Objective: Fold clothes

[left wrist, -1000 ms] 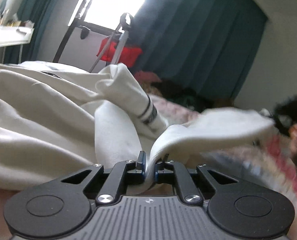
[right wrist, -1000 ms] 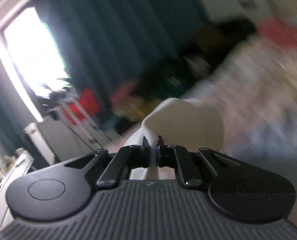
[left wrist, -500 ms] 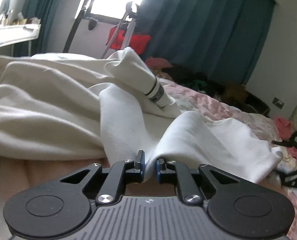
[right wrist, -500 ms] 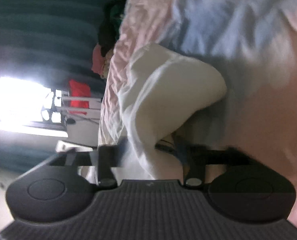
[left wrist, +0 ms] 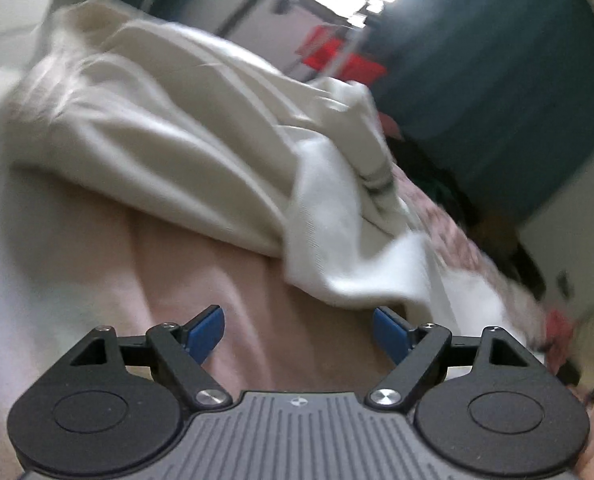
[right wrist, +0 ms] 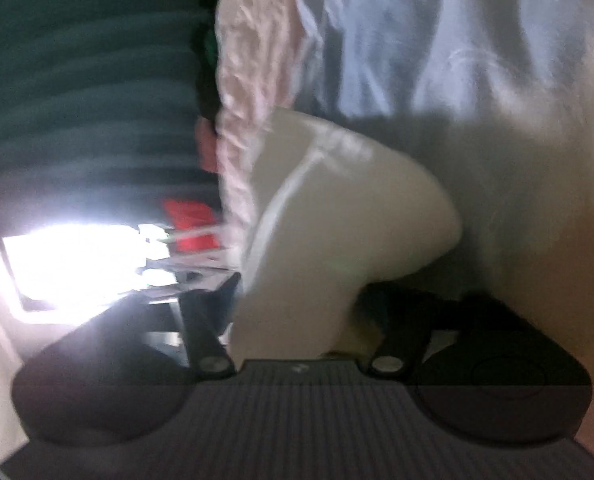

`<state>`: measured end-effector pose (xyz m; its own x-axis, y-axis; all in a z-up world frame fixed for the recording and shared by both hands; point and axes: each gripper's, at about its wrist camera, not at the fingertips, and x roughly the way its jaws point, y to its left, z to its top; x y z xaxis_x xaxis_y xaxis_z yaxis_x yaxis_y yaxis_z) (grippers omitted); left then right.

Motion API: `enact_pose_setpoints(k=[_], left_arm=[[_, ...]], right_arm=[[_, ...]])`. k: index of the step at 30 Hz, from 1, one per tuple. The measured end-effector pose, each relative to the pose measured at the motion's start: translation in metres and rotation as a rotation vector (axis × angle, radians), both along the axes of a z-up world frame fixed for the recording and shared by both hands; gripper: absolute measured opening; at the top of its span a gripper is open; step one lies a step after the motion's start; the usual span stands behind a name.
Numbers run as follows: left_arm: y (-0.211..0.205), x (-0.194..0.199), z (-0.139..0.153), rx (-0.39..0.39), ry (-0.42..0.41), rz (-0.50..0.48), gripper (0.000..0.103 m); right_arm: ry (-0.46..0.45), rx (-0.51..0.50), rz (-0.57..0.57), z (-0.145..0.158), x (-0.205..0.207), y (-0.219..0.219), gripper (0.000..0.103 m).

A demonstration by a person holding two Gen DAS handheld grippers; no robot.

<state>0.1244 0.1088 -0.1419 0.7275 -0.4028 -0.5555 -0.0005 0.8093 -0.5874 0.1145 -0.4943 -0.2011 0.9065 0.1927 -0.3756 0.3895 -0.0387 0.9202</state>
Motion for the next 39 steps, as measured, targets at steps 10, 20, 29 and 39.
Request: enact_pose_setpoints(k=[10,20,29,39], left_arm=[[0.014,0.015,-0.011,-0.074,0.002,0.081,0.085],[0.034,0.023,-0.017,-0.219,0.019,0.149,0.085],[0.082,0.057,-0.018,-0.24,0.054,0.415,0.082],[0.125,0.089,-0.015,-0.285,0.084,0.586,0.023]], right_arm=[[0.053,-0.325,-0.079,0.045,0.001,-0.02,0.008],[0.125,-0.404,-0.297,0.031,-0.03,-0.077,0.008],[0.201,-0.405,-0.252,0.024,-0.028,-0.078,0.008],[0.223,-0.425,-0.249,0.018,-0.025,-0.078,0.008]])
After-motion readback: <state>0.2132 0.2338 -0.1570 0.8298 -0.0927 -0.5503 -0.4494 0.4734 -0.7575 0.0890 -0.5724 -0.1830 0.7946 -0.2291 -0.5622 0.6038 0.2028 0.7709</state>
